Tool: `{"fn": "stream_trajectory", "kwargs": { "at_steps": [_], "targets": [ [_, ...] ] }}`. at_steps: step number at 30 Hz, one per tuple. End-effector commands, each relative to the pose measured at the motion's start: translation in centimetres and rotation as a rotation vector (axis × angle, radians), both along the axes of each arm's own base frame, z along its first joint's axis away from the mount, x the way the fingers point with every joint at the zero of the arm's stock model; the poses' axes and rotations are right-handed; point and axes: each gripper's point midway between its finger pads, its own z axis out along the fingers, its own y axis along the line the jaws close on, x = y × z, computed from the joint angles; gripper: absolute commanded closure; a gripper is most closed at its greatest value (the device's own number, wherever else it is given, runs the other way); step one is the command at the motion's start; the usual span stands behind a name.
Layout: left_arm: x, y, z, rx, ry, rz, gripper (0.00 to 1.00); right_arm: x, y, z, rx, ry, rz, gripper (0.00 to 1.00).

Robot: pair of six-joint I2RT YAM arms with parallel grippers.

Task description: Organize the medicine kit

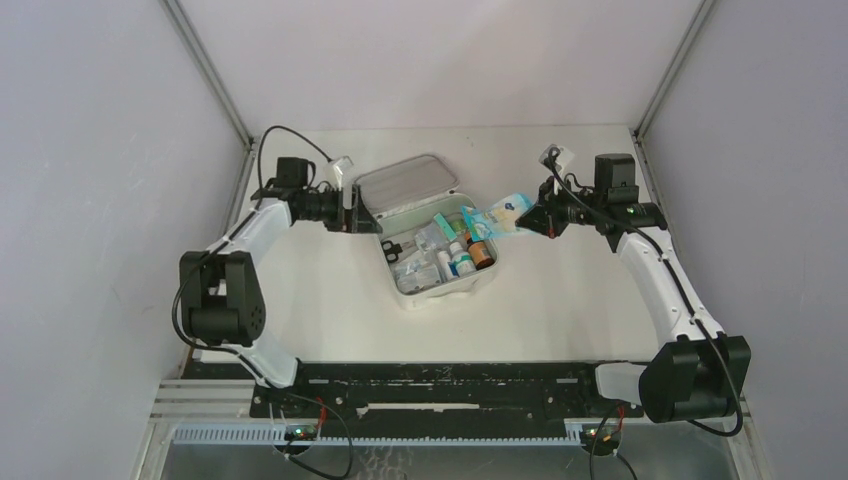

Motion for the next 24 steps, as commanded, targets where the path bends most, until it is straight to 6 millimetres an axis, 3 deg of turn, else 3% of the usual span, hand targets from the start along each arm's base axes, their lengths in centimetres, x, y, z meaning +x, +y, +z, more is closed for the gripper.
{"fn": "stream_trajectory", "kwargs": {
  "at_steps": [1,8,15,24],
  "targets": [
    [5.0,0.9,1.1,-0.076,0.002,0.201,0.05,0.5,0.0,0.8,0.001,-0.053,0.011,1.00],
    [9.4,2.0,-1.6,-0.100,0.110,0.388,0.04,0.6,-0.1,0.6,-0.003,-0.052,0.008,1.00],
    [12.5,2.5,-1.5,-0.163,0.083,0.481,0.02,0.5,-0.1,0.4,-0.003,-0.044,0.011,1.00],
    [14.9,3.1,-2.1,-0.226,0.114,0.519,0.02,0.7,-0.1,0.1,-0.005,-0.034,0.013,1.00]
  ]
}}
